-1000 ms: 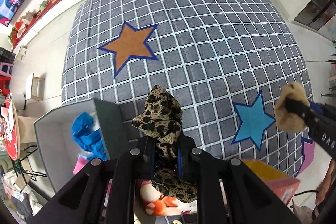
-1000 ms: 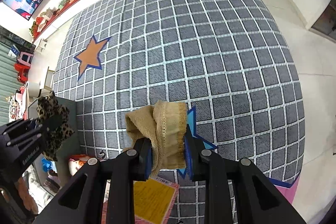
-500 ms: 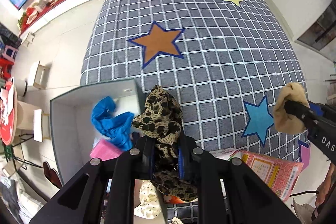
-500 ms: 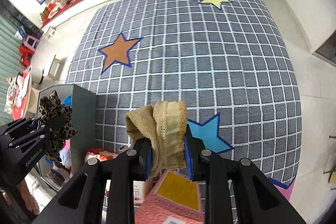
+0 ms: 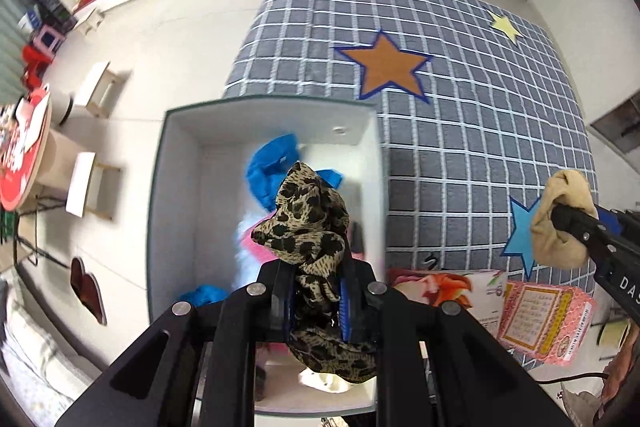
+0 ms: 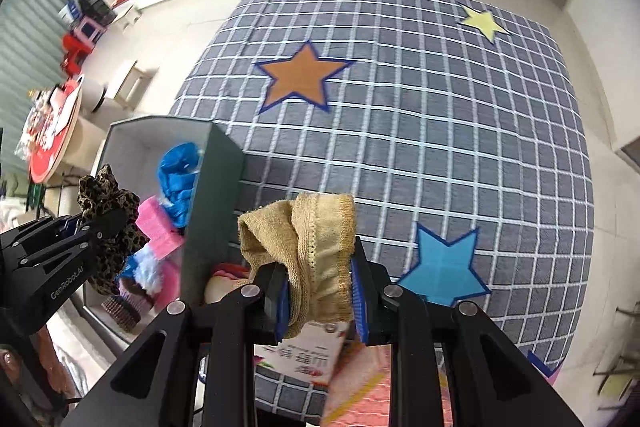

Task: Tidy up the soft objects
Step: 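Carry the leopard scrunchie and beige sock over the white box with both tools, then open both tools to drop the scrunchie and sock into the box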

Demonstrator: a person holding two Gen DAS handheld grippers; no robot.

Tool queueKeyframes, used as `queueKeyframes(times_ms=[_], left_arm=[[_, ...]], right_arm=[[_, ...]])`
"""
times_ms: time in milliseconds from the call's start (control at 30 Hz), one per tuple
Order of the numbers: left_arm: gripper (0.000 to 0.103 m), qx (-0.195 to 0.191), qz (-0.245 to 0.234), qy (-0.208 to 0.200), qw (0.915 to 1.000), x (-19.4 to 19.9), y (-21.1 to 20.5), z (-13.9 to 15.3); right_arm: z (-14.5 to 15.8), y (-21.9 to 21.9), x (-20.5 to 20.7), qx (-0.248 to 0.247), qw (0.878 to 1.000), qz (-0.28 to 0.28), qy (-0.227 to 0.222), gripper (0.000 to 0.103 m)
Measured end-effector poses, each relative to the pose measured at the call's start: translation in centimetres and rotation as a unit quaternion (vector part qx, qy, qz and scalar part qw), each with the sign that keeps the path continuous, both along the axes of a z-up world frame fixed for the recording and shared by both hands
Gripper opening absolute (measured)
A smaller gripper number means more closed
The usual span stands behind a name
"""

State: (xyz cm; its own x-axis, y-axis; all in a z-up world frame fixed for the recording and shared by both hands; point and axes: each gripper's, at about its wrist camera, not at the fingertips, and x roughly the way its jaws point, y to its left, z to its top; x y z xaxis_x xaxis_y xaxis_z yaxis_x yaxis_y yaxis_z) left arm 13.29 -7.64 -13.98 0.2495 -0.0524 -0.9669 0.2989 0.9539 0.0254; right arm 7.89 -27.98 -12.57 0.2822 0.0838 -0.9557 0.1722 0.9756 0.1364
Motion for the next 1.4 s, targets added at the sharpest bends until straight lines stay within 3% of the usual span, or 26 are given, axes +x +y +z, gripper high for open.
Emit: queueKeyframes(times_ms=[433, 700, 1000, 1400], left_arm=[[0.020, -0.014, 0.074, 0.013, 0.9971, -1.0, 7.3, -1.6], [0.020, 0.000, 0.109, 0.017, 0.9939, -1.6, 10.7, -3.0], [0.020, -0.016, 0.107, 0.036, 0.9935, -2.7, 11.3, -5.0], [0.020, -0.045, 0.094, 0.037, 0.9939, -2.4, 10.5, -5.3]], right_arm=[[0.0, 8.9, 3.4, -0.012, 0.996, 0.092, 0.002, 0.026], [-0.8, 13.5, 5.3, -0.009, 0.992, 0.129, 0.011, 0.026], [-2.5, 17.3, 8.1, -0.011, 0.990, 0.140, 0.028, 0.026], [-4.5, 21.0, 12.3, -0.022, 0.986, 0.161, 0.044, 0.026]])
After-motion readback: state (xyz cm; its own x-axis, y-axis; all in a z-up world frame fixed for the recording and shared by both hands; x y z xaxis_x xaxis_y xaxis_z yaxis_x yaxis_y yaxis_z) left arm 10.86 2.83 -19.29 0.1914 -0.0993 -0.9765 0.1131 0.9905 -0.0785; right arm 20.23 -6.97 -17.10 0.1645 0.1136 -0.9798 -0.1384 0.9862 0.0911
